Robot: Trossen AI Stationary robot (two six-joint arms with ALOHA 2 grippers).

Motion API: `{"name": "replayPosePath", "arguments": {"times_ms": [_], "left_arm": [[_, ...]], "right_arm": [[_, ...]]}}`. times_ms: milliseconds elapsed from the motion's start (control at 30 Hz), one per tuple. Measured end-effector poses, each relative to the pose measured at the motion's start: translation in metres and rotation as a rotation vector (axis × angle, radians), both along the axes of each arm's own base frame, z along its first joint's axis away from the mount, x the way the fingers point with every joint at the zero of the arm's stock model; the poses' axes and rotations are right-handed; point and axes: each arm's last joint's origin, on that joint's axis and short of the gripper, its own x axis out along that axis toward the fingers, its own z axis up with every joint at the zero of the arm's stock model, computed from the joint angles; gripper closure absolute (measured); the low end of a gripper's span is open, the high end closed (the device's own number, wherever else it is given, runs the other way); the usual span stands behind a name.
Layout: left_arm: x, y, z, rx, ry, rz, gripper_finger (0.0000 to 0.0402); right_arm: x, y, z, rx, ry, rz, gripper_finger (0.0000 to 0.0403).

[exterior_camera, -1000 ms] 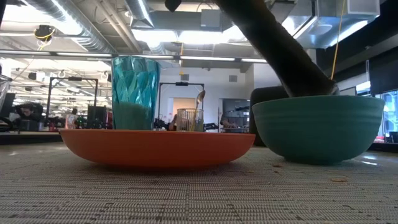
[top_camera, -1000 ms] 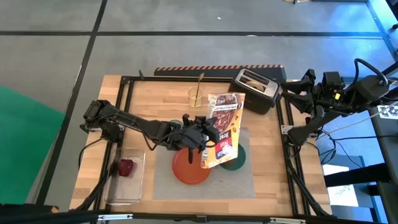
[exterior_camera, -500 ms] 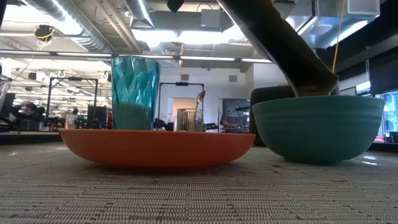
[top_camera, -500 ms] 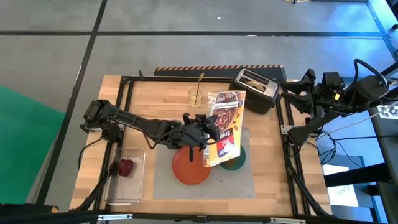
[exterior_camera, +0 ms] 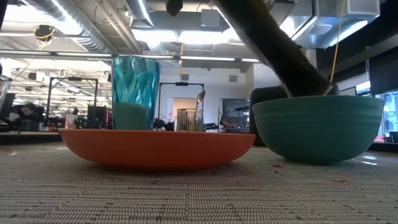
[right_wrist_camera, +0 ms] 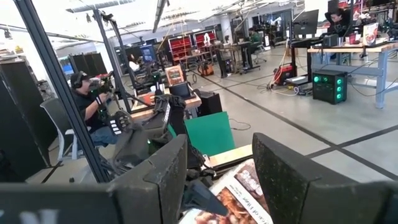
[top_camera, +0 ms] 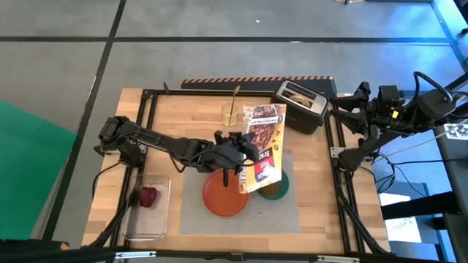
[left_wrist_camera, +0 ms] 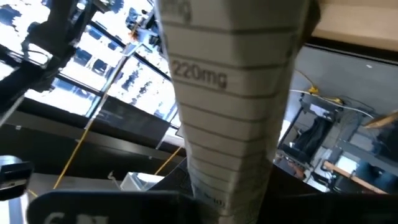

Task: Arrange a breakfast setting
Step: Pour the cereal from the cereal box into the blue bowl

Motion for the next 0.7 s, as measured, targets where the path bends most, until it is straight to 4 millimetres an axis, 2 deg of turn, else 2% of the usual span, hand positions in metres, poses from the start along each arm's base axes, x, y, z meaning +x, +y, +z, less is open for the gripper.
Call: {"name": "replayPosePath", "arguments": {"times_ms": [233,467,700], "left_arm": [[-0.0001,0.0063,-0.0021,-0.001,0.018,0.024,0.0340],[-0.0008,-0.0014,-0.0021,-0.012,0.015,-0.014,0.0340],[-0.0008,-0.0003,-0.0024,-0.031,0.000,-0.003,0.0340]], "right_arm": [[0.0001,0.0001,0.0000,0.002,0.000,0.000,0.0229],[0.0001,0.0001,-0.0003,0.004,0.002,0.000,0.0229],[0.0001,0.0001,-0.0004,0.006,0.002,0.000,0.0229]]}}
